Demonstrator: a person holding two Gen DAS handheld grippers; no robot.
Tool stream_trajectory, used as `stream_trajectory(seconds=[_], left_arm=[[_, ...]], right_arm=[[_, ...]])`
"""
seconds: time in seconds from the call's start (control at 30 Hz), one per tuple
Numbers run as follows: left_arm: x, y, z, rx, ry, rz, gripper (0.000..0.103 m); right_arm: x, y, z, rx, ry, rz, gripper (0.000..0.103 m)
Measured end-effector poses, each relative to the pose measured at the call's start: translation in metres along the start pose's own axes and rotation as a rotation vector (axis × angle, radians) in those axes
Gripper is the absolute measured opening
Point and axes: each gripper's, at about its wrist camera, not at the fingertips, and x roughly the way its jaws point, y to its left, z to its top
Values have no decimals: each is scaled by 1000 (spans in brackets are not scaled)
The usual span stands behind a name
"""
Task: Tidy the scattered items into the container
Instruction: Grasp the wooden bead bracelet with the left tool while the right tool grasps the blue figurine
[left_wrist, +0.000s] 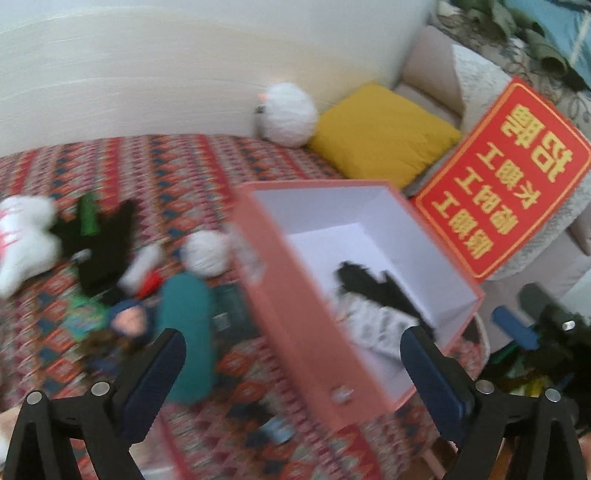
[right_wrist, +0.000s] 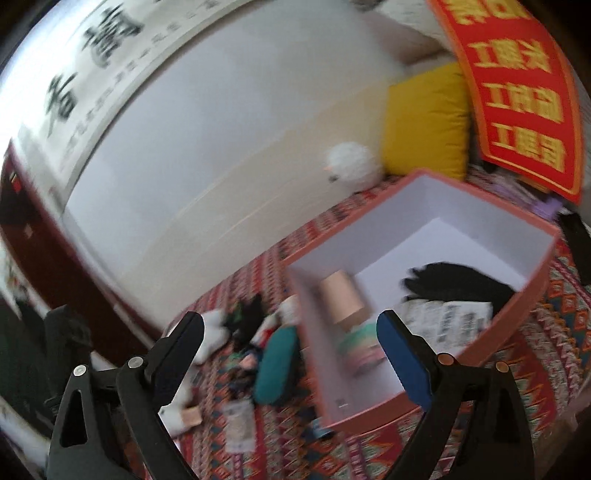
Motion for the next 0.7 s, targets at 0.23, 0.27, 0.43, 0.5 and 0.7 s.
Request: stream_trajectory(seconds=[0.23,0.27,0.43,0.5,0.7], left_arm=[[-19,105,-52,-87,16,181,97],[-17,118,-59,-98,30,214,97],[14,164,-83,-162,124,239,97],[26,167,-84,-162,139,246,97],[63,175,-76,-130,153,279,93]], right_arm=[[50,90,-48,-204,132,69,92],[59,98,-56,-221,156,75,92],[119,105,-89,-207,296,51,92],[145,100,-101,-201,338,5,92],[193,74,-109,-153,393,-64,92]])
